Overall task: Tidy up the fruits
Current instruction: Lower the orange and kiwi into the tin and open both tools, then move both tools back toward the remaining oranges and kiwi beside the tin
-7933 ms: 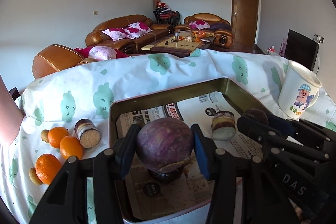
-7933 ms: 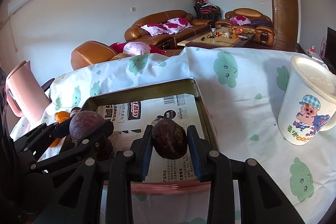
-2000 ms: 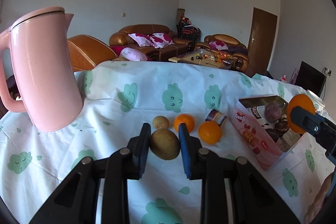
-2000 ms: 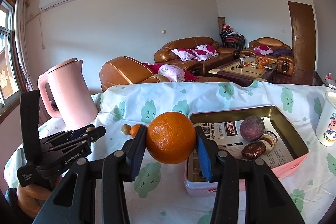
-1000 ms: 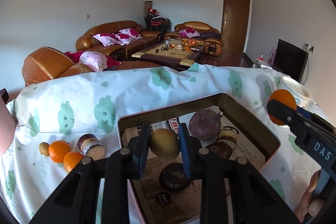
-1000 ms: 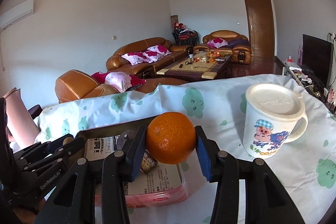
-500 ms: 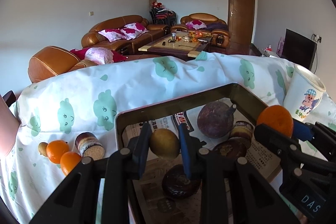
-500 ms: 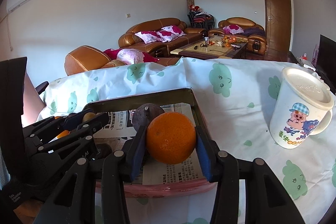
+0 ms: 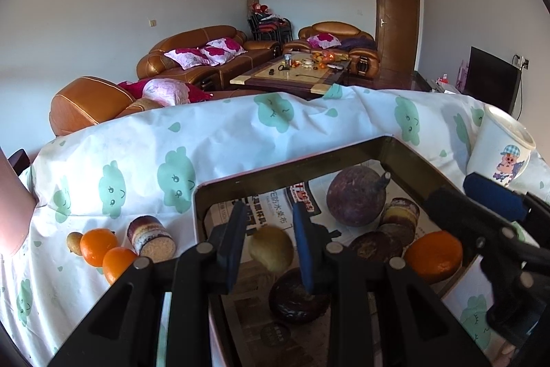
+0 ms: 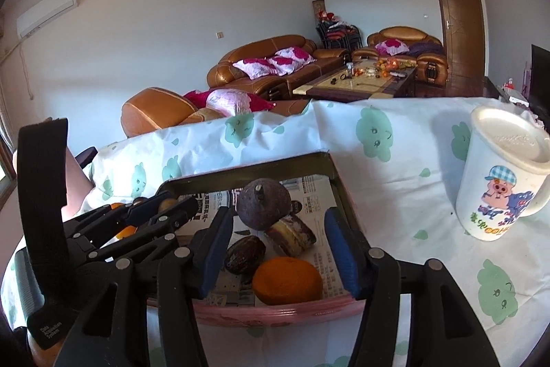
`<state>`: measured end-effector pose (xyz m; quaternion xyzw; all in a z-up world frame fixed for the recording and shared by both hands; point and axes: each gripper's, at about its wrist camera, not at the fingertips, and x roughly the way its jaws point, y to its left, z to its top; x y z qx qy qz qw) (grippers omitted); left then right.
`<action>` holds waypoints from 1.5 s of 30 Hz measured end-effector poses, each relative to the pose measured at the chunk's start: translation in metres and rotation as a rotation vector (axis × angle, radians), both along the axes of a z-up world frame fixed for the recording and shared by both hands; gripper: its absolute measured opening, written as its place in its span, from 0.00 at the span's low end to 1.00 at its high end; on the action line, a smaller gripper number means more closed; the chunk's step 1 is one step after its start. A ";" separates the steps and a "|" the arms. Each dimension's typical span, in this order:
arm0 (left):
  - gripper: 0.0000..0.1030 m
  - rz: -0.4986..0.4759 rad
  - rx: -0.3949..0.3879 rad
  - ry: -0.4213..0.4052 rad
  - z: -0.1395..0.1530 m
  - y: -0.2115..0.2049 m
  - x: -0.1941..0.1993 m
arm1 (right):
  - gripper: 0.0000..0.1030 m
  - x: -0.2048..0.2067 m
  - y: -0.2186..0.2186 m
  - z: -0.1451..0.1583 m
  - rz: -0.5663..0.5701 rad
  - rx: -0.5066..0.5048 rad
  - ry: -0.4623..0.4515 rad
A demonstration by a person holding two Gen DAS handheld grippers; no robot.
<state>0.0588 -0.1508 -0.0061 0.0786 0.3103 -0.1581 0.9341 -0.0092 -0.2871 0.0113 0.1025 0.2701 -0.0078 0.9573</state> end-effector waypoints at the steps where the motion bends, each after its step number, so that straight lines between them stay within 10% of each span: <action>1: 0.38 0.003 0.003 -0.006 0.000 0.000 -0.001 | 0.61 -0.004 0.000 0.004 -0.014 -0.010 -0.029; 4: 0.83 0.039 0.008 -0.037 0.004 0.001 -0.006 | 0.71 -0.013 0.000 0.013 -0.076 -0.060 -0.100; 8: 0.99 0.056 -0.022 -0.104 0.016 0.008 -0.019 | 0.75 -0.019 -0.001 0.018 -0.143 -0.108 -0.149; 45: 1.00 0.239 -0.003 -0.154 0.016 0.123 -0.037 | 0.75 -0.054 0.052 0.013 -0.254 -0.219 -0.179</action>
